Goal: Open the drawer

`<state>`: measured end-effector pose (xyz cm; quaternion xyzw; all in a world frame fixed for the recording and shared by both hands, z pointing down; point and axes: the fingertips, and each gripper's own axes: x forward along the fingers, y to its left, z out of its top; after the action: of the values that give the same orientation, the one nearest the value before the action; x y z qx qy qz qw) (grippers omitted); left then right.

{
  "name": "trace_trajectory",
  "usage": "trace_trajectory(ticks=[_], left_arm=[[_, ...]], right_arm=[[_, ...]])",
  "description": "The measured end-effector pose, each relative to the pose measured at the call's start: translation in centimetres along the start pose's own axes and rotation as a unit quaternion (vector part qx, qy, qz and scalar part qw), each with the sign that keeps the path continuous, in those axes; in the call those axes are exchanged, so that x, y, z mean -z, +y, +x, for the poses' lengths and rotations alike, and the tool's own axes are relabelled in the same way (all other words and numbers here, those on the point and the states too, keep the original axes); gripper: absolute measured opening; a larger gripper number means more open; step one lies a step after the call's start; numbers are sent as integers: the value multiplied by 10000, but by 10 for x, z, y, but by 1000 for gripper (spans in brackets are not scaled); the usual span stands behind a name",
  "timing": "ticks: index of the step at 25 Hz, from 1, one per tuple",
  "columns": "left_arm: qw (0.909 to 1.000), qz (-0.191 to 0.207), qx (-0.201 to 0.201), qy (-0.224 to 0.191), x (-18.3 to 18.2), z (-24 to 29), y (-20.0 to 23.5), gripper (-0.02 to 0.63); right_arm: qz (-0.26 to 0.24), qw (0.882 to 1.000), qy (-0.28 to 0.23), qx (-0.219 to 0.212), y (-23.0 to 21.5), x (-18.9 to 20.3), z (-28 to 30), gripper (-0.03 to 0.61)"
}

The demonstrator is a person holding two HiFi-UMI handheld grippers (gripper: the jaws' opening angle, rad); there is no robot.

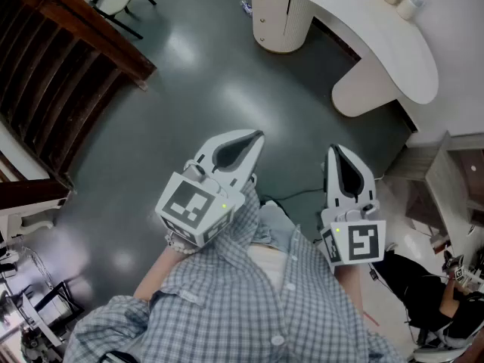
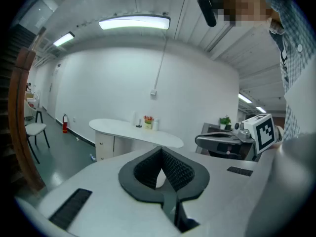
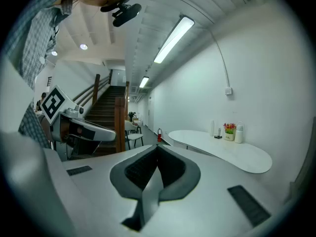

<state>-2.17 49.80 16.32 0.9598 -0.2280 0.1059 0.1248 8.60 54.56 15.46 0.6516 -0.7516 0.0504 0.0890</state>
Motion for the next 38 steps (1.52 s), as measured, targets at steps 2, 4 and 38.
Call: trace_trajectory(ticks=[2,4,38], left_arm=[[10000,9,7,-1,-2,4,3,-2],[10000,13,17,2,-3,8,5,-2],[9996,151,82,-223,-32,25,113,0]], right_arm=[[0,10000,-5,1,-3,0,4,2],[-3,10000,-2,8,-5,-1,7,2],[60,9994,8,342,-2,-22,103,2]])
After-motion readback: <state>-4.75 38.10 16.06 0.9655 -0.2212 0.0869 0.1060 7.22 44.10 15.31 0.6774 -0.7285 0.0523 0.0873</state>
